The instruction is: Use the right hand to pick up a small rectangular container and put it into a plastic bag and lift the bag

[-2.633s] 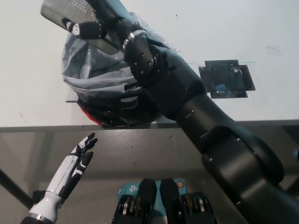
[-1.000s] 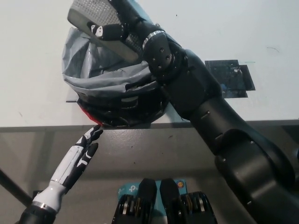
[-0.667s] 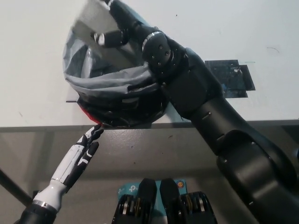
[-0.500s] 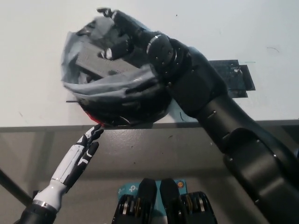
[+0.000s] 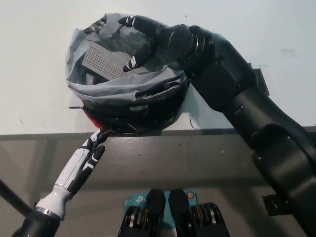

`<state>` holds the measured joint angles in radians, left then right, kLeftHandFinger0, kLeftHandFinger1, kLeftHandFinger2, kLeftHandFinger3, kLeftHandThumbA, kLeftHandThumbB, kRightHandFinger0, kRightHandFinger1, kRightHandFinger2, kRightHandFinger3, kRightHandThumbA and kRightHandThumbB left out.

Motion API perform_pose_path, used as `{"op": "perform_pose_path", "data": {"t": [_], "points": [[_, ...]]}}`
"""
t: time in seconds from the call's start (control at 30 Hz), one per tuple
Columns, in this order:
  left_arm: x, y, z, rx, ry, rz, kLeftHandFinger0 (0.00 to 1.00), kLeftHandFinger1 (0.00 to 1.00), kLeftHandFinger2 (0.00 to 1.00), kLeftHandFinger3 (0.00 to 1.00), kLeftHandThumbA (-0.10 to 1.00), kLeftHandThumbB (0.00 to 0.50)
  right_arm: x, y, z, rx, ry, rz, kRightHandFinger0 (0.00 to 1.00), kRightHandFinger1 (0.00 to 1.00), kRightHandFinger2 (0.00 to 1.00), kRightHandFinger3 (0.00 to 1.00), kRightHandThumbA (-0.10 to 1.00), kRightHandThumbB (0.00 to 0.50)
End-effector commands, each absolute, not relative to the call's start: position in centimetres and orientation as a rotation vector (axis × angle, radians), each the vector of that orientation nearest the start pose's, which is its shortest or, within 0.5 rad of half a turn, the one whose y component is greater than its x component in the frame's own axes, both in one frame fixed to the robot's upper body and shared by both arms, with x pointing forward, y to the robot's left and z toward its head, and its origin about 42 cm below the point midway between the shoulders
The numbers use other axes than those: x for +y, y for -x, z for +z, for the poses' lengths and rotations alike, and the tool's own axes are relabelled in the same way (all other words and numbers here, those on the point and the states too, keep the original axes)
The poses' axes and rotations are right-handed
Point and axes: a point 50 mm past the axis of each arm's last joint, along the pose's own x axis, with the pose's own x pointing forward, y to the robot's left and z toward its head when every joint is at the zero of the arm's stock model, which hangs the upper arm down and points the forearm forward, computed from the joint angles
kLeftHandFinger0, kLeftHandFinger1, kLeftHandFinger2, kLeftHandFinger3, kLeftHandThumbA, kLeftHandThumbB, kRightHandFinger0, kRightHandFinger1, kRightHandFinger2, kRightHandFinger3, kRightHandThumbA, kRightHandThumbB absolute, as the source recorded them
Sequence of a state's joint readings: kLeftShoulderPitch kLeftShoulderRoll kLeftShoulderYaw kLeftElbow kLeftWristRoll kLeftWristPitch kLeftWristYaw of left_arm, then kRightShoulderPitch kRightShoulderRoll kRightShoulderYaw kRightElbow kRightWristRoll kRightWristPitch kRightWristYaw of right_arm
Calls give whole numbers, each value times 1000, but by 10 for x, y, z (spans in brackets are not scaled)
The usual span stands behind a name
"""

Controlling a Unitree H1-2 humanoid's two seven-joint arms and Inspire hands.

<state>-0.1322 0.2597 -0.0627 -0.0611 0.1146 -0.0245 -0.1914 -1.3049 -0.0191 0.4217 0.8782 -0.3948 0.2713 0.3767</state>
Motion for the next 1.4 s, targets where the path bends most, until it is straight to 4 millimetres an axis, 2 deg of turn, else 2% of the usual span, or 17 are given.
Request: {"op": "perform_pose_path", "data": {"t": [0.0,0.07,0.1,0.2,0.3,0.37,0.4,0.43,0.5,0.73,0.77,0.83,0.9,1.0,1.07,1.13,1.37], "points": [[260,-329,166,-210,-422,-280,981,1000,1000,1000,1000,200,-11,-538,465,-334,938,507,1000,1000,1000,1000,985,482],[260,-329,166,-208,-423,-280,983,1000,1000,1000,1000,199,-12,-531,482,-400,895,497,1000,1000,1000,1000,1000,478],[260,-329,166,-207,-425,-282,986,1000,1000,1000,1000,194,-14,-523,503,-481,852,484,1000,1000,1000,1000,1000,466],[260,-328,166,-212,-437,-282,984,1000,1000,1000,1000,180,-16,-509,526,-631,823,440,1000,1000,1000,1000,1000,441],[260,-326,165,-208,-438,-280,977,1000,1000,1000,1000,166,-17,-502,532,-693,810,403,1000,1000,1000,1000,977,428],[261,-324,163,-203,-435,-283,979,1000,1000,1000,1000,161,-17,-503,523,-695,818,383,1000,1000,1000,1000,896,416],[261,-323,162,-202,-435,-286,980,1000,1000,1000,1000,160,-17,-504,519,-689,827,376,1000,1000,1000,1000,892,419],[261,-323,162,-203,-432,-287,986,1000,1000,1000,1000,153,-17,-507,514,-670,845,373,1000,1000,1000,1000,937,442],[260,-322,161,-200,-427,-288,987,1000,1000,1000,1000,158,-19,-513,504,-632,842,378,1000,1000,1000,1000,919,447],[260,-321,160,-185,-423,-282,991,1000,1000,1000,1000,180,-26,-534,468,-479,976,347,1000,1000,1000,1000,995,497],[259,-319,159,-183,-419,-278,989,1000,1000,1000,1000,179,-28,-540,457,-450,975,353,1000,1000,1000,1000,963,486],[259,-318,158,-181,-419,-278,987,1000,1000,1000,1000,177,-29,-542,449,-430,972,358,1000,1000,1000,1000,952,489],[259,-320,158,-185,-426,-281,982,1000,1000,1000,1000,172,-33,-548,436,-397,985,351,1000,1000,1000,1000,924,466],[257,-319,158,-185,-418,-277,970,1000,1000,1000,1000,195,-39,-558,416,-354,1045,329,1000,1000,1000,1000,929,475],[257,-317,156,-180,-417,-274,968,1000,1000,1000,1000,195,-40,-560,407,-332,1065,326,1000,1000,1000,1000,931,476],[258,-317,156,-191,-421,-267,960,1000,1000,1000,1000,172,-44,-566,398,-298,1070,323,1000,1000,1000,1000,913,485],[259,-317,158,-195,-434,-263,951,1000,1000,1000,1000,173,-49,-571,383,-234,1069,326,1000,1000,1000,1000,887,500]]}}
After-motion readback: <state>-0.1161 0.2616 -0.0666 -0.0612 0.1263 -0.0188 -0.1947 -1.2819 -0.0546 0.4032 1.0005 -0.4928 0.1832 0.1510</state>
